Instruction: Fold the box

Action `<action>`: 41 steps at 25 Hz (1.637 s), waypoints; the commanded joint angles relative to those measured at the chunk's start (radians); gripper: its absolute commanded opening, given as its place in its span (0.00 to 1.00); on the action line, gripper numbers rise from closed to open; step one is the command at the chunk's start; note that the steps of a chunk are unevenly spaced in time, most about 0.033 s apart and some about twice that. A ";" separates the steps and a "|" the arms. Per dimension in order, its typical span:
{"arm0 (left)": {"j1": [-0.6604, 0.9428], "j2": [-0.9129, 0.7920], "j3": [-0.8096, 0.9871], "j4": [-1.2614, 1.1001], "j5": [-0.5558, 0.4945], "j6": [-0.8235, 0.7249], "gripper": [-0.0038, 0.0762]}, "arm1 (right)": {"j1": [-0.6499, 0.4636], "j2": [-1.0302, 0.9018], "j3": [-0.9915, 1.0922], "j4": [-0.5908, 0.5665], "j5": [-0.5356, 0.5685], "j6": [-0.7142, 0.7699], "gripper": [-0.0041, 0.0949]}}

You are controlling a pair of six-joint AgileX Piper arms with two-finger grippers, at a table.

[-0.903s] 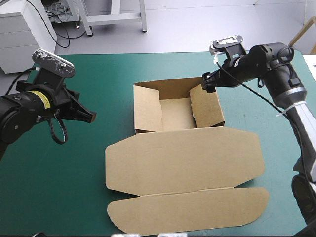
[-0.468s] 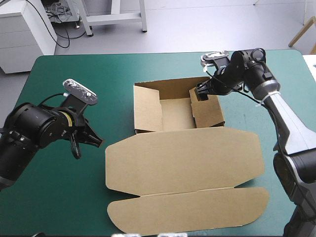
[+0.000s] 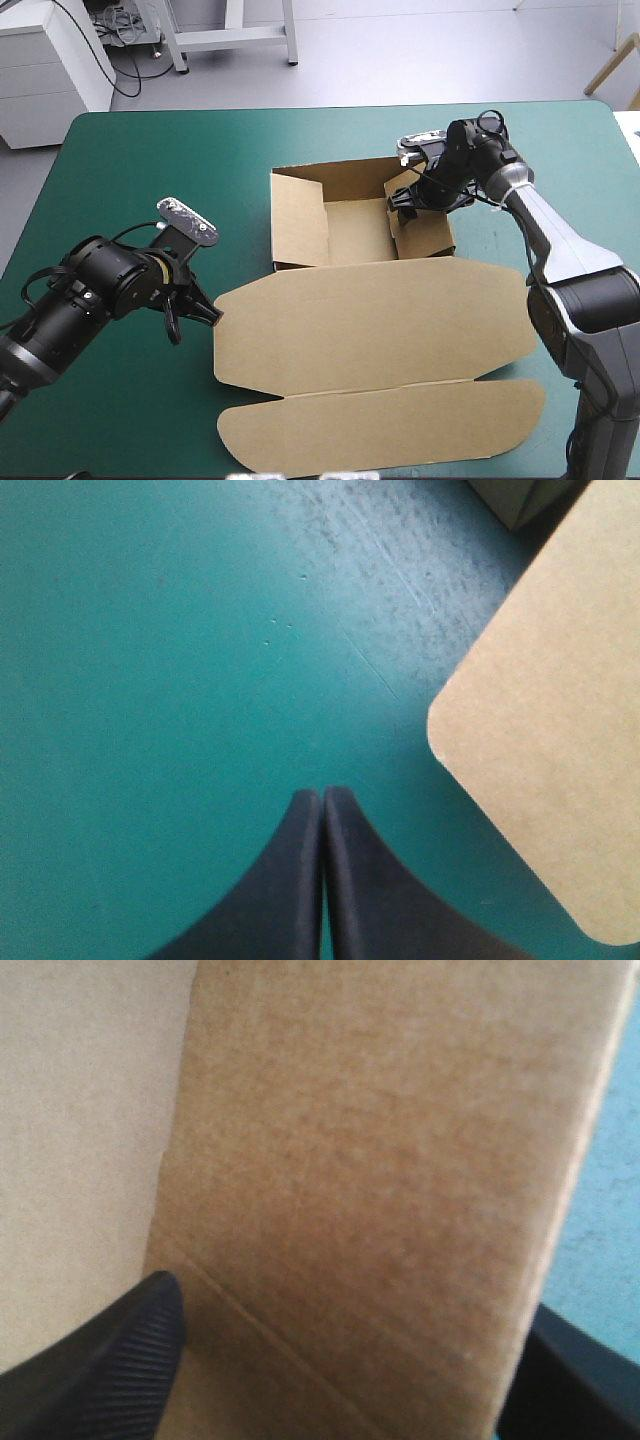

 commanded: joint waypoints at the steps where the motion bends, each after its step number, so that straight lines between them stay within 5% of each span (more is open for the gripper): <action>1: -0.002 -0.025 -0.014 0.011 -0.048 -0.003 0.04 | -0.003 -0.049 -0.029 0.008 -0.008 -0.003 0.52; 6: -0.002 -0.025 -0.014 0.011 -0.051 -0.005 0.04 | -0.003 -0.049 -0.029 0.010 -0.007 -0.003 0.02; 20: -0.002 -0.025 -0.014 0.011 -0.038 -0.005 0.04 | -0.078 -0.090 -0.034 -0.001 -0.055 -0.024 0.02; 26: -0.002 -0.025 -0.014 0.036 -0.021 -0.005 0.04 | -0.248 -0.171 -0.034 -0.001 -0.067 -0.052 0.02; 33: -0.002 -0.025 -0.014 0.034 -0.023 -0.005 0.04 | -0.602 -0.207 -0.030 0.003 -0.072 -0.052 0.02; 41: -0.002 -0.025 -0.014 0.036 -0.023 -0.005 0.04 | -0.784 -0.207 -0.030 0.003 -0.072 -0.050 0.02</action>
